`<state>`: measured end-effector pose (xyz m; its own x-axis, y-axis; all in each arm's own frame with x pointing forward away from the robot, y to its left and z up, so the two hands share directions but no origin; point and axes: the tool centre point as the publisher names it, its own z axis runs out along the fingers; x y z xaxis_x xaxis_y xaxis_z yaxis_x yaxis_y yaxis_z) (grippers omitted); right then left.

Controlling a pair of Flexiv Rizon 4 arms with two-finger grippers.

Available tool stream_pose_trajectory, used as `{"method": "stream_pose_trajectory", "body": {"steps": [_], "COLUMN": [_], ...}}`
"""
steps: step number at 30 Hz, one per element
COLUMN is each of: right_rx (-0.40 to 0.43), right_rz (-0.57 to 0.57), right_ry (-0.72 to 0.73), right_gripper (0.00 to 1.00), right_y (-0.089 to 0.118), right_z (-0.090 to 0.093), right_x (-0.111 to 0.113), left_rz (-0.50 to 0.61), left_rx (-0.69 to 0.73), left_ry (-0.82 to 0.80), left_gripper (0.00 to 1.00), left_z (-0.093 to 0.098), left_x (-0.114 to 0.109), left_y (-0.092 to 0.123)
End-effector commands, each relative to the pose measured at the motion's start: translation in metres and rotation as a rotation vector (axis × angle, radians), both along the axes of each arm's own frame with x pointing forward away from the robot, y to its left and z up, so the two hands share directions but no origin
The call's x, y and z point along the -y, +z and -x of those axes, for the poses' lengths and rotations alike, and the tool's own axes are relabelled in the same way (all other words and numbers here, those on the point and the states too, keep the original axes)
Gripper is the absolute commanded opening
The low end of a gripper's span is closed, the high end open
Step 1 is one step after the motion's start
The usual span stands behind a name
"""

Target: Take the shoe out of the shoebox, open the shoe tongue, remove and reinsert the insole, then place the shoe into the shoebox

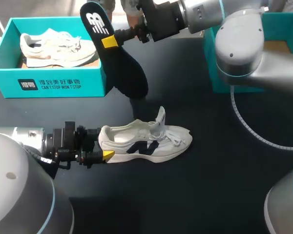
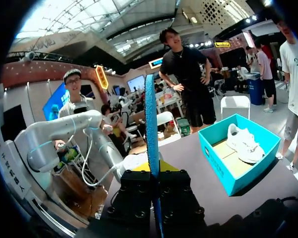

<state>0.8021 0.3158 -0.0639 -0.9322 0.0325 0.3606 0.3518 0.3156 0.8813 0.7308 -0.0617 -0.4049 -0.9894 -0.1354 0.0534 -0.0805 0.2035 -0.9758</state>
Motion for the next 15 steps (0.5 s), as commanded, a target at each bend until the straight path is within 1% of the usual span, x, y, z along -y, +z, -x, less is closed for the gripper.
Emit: {"method": "stream_pose_trajectory", "body": {"steps": [1, 2, 3, 15], "right_rx": [0.025, 0.028, 0.058, 0.058], "right_rz": [0.015, 0.042, 0.060, 0.060], "right_ry": [-0.077, -0.100, -0.106, -0.106], "right_gripper": [0.00, 0.00, 0.00, 0.00], "right_y": [0.0244, 0.0266, 0.0287, 0.0287], "right_z": [0.0186, 0.0213, 0.0228, 0.0228], "right_x": [0.0522, 0.0571, 0.0600, 0.0600], "left_rz": [0.000, 0.000, 0.000, 0.000], "left_rx": [0.001, 0.001, 0.001, 0.001], "left_ry": [0.001, 0.001, 0.001, 0.001], "left_gripper": [0.00, 0.00, 0.00, 0.00], "left_z": [0.0009, 0.0009, 0.0009, 0.0009], "left_x": [0.0001, 0.0001, 0.0001, 0.0001], "left_y": [-0.0007, -0.0007, -0.0007, -0.0007]}}
